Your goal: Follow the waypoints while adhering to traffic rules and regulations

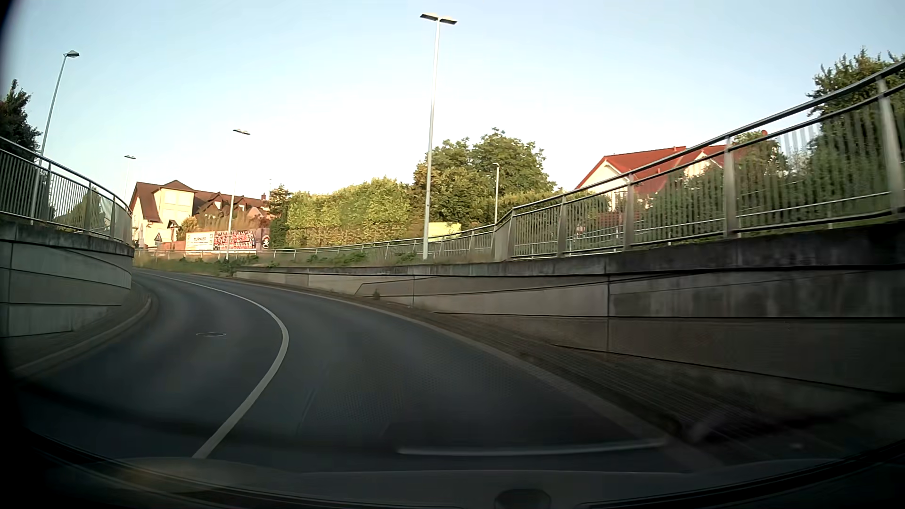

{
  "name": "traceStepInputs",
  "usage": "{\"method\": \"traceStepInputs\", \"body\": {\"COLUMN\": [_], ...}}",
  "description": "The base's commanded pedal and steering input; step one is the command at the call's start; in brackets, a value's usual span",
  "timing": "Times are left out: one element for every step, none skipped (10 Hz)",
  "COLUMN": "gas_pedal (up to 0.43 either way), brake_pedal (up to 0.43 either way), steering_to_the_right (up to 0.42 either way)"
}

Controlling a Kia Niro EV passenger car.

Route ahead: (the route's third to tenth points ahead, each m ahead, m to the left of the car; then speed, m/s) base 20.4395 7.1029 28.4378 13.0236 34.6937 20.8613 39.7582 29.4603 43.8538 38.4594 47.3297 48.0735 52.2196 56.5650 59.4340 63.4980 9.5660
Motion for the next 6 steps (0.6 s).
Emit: {"method": "traceStepInputs", "body": {"gas_pedal": [0.02, 0.028, 0.039, 0.047, 0.047, 0.047], "brake_pedal": [0.024, 0.03, 0.03, 0.03, 0.03, 0.03], "steering_to_the_right": [-0.116, -0.115, -0.114, -0.113, -0.113, -0.113]}}
